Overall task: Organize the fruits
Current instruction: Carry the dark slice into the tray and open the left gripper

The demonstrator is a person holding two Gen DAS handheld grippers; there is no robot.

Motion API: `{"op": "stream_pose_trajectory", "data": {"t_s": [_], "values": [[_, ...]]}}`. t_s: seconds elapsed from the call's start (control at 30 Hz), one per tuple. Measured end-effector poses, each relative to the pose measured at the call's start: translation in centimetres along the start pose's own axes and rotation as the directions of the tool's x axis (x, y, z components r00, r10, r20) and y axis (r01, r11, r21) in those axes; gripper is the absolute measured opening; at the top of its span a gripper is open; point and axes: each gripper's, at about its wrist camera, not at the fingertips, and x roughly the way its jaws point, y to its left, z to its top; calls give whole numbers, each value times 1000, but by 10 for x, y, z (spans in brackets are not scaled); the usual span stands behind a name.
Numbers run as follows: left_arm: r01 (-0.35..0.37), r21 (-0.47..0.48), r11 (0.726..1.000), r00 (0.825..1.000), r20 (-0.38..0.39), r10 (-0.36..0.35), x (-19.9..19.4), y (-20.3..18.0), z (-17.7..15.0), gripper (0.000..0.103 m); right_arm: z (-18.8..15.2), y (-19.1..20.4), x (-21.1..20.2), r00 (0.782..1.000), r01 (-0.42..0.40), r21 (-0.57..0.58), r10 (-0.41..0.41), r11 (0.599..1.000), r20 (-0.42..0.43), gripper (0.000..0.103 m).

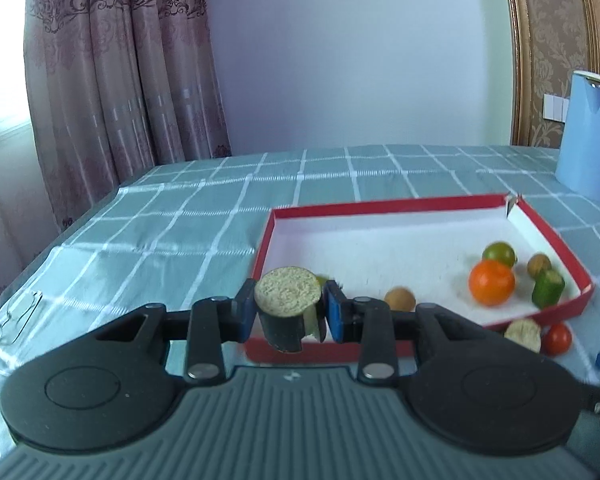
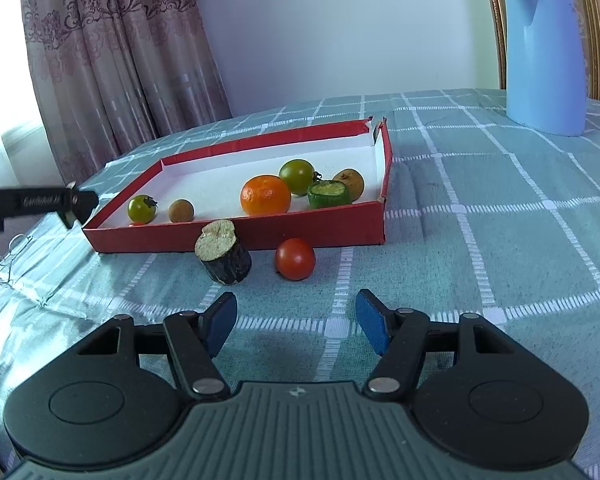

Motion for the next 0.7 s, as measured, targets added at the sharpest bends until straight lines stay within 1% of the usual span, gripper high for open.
{"op": "stream_pose_trajectory", "data": {"t_s": [0.03, 0.17, 0.23, 0.4, 0.7], "values": [[8, -11, 1000, 1000, -10, -8, 6, 0, 3, 32, 0, -1, 0, 1000, -2, 3, 2, 1000, 1, 65], [-11, -31, 999, 999, -49, 9, 29, 1, 9, 32, 0, -3, -1, 1000, -13, 19, 13, 1000, 5, 65], [-25, -21, 999, 998, -60, 24, 37, -2, 8, 32, 0, -4, -1, 1000, -18, 25, 17, 1000, 6, 65], [-32, -32, 999, 995, -96, 28, 53, -1, 3, 33, 0, -5, -1, 1000, -23, 31, 22, 999, 7, 65], [-27, -34, 999, 996, -85, 24, 55, 1, 3, 33, 0, -6, -1, 1000, -23, 31, 23, 999, 7, 66]]}}
